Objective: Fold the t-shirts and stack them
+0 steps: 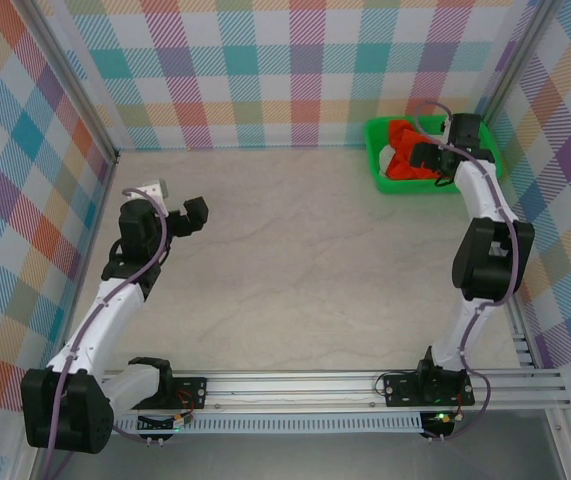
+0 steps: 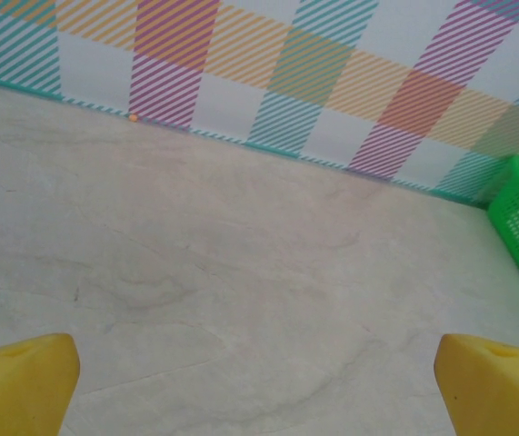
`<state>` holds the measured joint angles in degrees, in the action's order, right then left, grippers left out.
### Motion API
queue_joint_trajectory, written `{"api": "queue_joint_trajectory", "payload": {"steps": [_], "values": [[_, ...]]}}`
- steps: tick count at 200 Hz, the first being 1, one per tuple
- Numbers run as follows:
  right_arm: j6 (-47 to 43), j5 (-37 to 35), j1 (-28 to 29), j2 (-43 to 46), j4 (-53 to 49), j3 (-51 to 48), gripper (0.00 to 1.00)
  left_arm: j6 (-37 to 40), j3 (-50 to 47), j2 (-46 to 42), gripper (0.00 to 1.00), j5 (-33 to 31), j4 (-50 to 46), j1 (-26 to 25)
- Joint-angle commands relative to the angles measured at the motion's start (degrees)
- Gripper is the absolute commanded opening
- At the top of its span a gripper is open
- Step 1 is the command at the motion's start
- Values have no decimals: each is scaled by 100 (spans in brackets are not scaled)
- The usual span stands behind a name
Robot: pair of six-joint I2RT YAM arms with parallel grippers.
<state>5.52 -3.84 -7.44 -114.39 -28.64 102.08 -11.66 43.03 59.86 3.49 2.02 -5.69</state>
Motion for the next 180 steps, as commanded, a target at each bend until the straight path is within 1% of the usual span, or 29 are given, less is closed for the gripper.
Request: {"api": "queue_joint_trajectory", "payload": {"steps": [1,42,64,78,86,100,121,131,147,165,180], "values": [[148,-253,-158,-471,-799,689,91,-202,112,-166,100,286,-362,-87],[67,-352,-201,-1520,-1387,1821,89,-262,-22,-237,100,413,-323,-125],[11,-379,-196,-1771,-1420,2046,87,-286,-88,-237,100,416,-202,-145],[-23,-428,-205,-1855,-1382,2112,83,-288,-79,-220,100,405,-176,-155],[-41,-480,-202,-1868,-1339,2106,79,-301,-75,-203,100,400,-175,-165],[-59,-535,-209,-1863,-1240,2073,67,-302,-67,-226,100,394,-166,-180],[-94,-447,-209,-1778,-1154,2035,46,-292,-44,-284,100,377,-240,-200],[-88,-378,-209,-1716,-1129,2018,24,-288,-30,-314,100,353,-303,-204],[-61,-311,-217,-1530,-1041,1913,0,-282,20,-390,100,361,-414,-226],[-10,-176,-211,-1182,-864,1659,0,-277,97,-477,99,366,-546,-233],[41,114,-210,-809,-670,1370,0,-292,201,-525,99,365,-701,-244]]}}
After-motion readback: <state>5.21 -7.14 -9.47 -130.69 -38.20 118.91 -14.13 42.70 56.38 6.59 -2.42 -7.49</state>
